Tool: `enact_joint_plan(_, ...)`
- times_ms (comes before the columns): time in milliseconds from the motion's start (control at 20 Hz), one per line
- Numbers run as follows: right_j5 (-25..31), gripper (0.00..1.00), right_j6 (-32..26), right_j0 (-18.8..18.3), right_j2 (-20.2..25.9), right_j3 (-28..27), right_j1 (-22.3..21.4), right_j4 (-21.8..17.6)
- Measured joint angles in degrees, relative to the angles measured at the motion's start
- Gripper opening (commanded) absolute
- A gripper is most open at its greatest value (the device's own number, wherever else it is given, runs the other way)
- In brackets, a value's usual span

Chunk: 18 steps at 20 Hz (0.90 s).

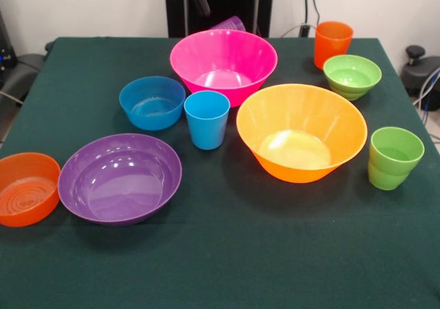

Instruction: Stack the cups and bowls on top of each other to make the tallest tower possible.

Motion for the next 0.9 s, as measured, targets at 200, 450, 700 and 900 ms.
enact_joint_plan(200, 4.9, 1.00, 0.0, -0.5, 0.1, 0.0, -4.3, -0.9)
enact_joint_plan(450, 10.1, 1.00, 0.0, -1.3, -0.2, -0.1, -6.1, -5.9)
enact_joint_plan(700, 13.7, 1.00, 0.0, -2.6, -1.2, -0.1, -4.8, -12.3)
enact_joint_plan(900, 15.3, 1.00, 0.0, -2.8, -1.9, -0.2, -3.8, -14.0)
